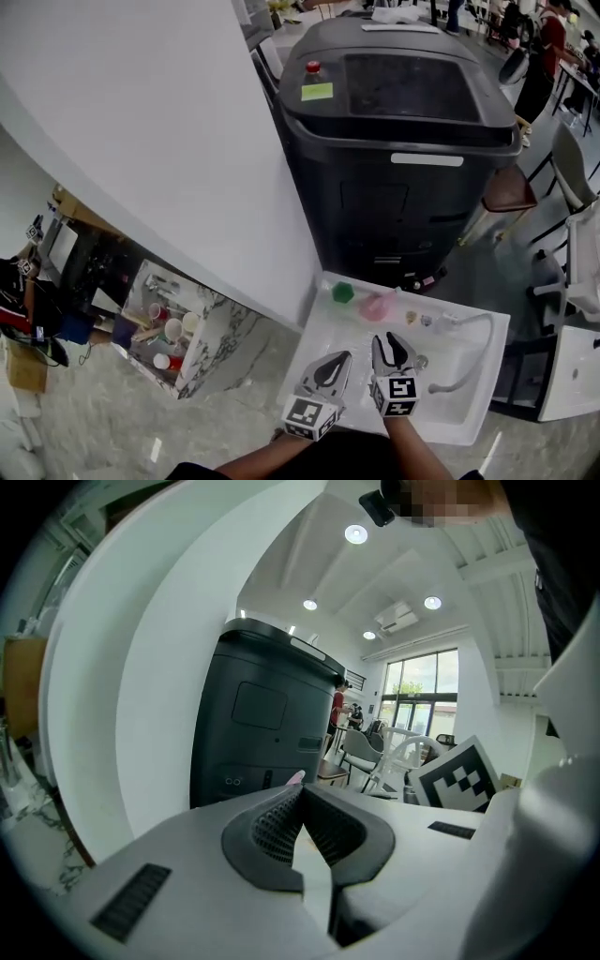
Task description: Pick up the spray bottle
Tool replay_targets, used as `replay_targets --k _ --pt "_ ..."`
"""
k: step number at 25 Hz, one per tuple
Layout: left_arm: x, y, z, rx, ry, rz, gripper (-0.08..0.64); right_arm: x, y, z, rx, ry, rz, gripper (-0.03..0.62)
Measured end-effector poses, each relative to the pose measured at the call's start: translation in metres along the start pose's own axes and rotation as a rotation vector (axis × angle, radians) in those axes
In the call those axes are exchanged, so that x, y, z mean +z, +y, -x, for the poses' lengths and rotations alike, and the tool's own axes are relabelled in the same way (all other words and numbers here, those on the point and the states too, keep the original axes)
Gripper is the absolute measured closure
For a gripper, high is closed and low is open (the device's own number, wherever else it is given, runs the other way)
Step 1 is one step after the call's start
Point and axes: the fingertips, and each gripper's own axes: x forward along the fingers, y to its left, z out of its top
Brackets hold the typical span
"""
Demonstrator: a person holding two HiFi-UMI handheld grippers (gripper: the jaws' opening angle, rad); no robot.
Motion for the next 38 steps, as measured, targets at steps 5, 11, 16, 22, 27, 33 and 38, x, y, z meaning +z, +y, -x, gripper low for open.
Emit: replay_targets --k 5,11,16,22,27,33,38 --pt "-0.005 0.017 -0.011 0.047 0.021 0.011 0.543 -0.01 -0.022 -0.042 -0.016 0.032 0.01 0.463" --pt "-0.014 0.028 -0.021 0.089 0.047 0.025 0.543 -0.022 -0.038 -0.078 -0.007 0.079 0.016 0.448" --pt "-0.023 0.035 -0.027 0.114 0.072 0.034 0.543 -0.029 -0.042 -0.099 0.014 0.101 0.042 0.428" --pt "-0.025 0.033 -0.036 0.108 0.079 0.044 0.543 -0.029 -0.048 -0.111 0.017 0.086 0.095 0.425" --pt "-0.027 0.033 -0.04 0.116 0.088 0.053 0.543 -0.027 -0.043 -0.12 0.067 0.066 0.108 0.426" --pt "-0.028 0.035 -0.04 0.137 0.091 0.033 0.543 -0.027 -0.04 -0.12 0.087 0.07 0.116 0.439" --pt "-0.018 0.026 -0.04 0.116 0.066 -0.017 0.543 -0.021 -0.034 -0.109 0.11 0.062 0.124 0.445"
